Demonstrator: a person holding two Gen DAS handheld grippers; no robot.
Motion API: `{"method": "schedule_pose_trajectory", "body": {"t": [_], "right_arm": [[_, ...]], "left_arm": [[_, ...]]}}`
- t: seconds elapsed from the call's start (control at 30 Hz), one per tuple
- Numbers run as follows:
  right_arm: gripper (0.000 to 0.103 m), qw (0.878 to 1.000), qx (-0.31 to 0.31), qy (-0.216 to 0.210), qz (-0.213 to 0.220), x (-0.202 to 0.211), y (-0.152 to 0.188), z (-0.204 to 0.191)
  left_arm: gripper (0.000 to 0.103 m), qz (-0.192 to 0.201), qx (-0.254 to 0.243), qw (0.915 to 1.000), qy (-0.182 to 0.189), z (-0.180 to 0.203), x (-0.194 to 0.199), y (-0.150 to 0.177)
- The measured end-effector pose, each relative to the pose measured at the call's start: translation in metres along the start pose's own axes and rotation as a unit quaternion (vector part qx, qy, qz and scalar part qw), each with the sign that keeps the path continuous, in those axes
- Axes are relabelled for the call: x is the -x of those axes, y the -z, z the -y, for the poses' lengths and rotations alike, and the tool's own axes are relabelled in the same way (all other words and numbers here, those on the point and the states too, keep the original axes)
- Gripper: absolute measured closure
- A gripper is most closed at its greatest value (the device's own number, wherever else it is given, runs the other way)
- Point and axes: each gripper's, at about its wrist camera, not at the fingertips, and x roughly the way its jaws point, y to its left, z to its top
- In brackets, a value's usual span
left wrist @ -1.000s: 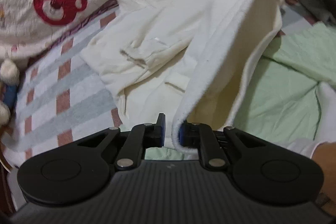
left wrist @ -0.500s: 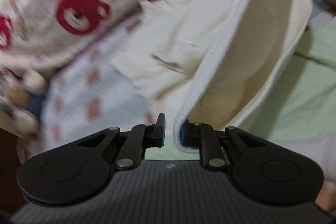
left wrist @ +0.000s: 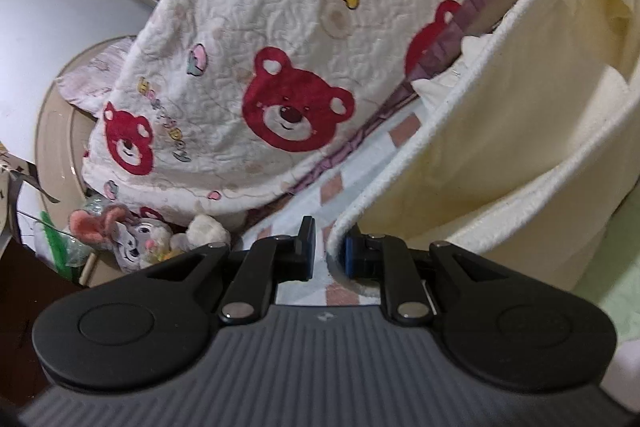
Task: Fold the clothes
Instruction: 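Grasp the cream fleece edge with the left gripper while the right gripper holds it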
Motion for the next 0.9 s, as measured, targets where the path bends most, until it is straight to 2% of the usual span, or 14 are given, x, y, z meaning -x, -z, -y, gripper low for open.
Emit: {"method": "schedule_pose_trajectory", "body": {"t": [0.17,0.3,0.47,0.6,0.8,0.9], "right_arm": [[0.1,1.0,0.008,0.006,-0.01,0.004,-0.009,-0.007],[0.1,0.999,0.027,0.024,-0.032,-0.021,-0.024,-0.013],[0.1,0.997,0.0,0.041,-0.066,-0.08,-0.043,-0.015],[0.1,0.993,-0.023,0.063,-0.096,-0.143,-0.045,-0.019],[0.1,0.983,-0.079,0.092,-0.139,-0.229,-0.035,-0.018],[0.1,0.981,-0.066,0.088,-0.161,-0.248,-0.036,-0.02]], "left_arm": [[0.088,0.006,0.03,0.9995,0.002,-0.004,-0.009,0.002],[0.088,0.012,0.058,0.9981,0.016,-0.014,-0.042,-0.001],[0.085,-0.004,0.134,0.9895,0.054,-0.026,-0.11,0.002],[0.085,-0.025,0.173,0.9817,0.075,-0.026,-0.169,0.001],[0.085,-0.04,0.188,0.9761,0.103,-0.015,-0.235,0.0],[0.085,-0.048,0.21,0.9689,0.122,-0.012,-0.256,0.01]]}}
